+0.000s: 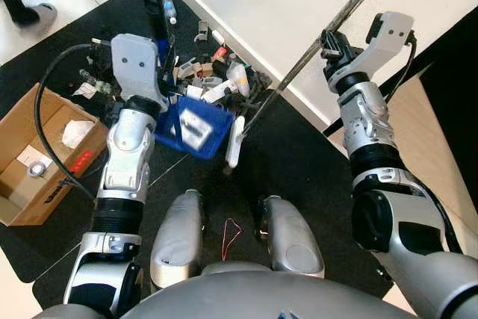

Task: Sweep floor

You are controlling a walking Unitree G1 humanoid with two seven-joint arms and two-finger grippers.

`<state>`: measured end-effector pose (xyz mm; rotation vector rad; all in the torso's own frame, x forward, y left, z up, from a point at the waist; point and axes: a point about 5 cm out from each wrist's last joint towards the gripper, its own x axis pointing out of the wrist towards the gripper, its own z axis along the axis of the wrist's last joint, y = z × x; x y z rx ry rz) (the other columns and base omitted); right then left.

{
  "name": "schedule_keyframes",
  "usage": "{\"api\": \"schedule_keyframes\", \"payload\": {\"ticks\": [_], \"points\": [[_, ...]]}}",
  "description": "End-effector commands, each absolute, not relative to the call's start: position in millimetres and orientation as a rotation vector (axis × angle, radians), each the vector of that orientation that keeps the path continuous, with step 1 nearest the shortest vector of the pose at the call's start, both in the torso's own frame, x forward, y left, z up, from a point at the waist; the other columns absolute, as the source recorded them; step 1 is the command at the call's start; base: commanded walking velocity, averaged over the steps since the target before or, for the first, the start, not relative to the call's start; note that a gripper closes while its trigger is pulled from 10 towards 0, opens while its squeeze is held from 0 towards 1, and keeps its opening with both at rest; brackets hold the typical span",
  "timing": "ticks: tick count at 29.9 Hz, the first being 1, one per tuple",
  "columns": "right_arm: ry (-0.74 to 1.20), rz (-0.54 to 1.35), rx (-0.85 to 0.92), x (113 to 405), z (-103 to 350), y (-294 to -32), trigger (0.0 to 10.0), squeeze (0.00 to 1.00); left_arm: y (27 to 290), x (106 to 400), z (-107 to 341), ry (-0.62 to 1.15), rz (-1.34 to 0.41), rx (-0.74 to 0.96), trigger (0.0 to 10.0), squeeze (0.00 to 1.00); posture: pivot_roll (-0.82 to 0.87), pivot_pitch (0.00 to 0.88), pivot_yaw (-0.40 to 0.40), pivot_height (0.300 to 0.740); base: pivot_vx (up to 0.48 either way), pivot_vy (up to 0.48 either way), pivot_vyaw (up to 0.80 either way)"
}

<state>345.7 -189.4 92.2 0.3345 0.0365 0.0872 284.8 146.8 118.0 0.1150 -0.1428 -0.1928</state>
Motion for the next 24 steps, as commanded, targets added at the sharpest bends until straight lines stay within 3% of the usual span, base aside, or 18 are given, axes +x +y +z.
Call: {"api": "schedule_keyframes", "payload": {"ticks": [1, 20, 24], "points": [[0.014, 0.054, 0.349, 345.0, 92.8, -195.1, 10.0, 0.0, 144.1, 284.9, 125.3, -0.183, -0.2, 0.13, 10.0, 0.0, 0.16, 0.043, -0.009, 0.74, 0.0, 0.0, 0.0], [0.016, 0.056, 0.353, 347.2, 92.5, -192.6, 10.0, 0.0, 146.4, 285.9, 128.8, -0.202, -0.21, 0.142, 10.0, 0.0, 0.17, 0.046, -0.009, 0.74, 0.0, 0.0, 0.0], [0.016, 0.056, 0.352, 347.4, 92.5, -192.4, 10.0, 0.0, 147.6, 287.1, 129.3, -0.206, -0.208, 0.147, 10.0, 0.0, 0.17, 0.046, -0.008, 0.74, 0.0, 0.307, 0.0]]}}
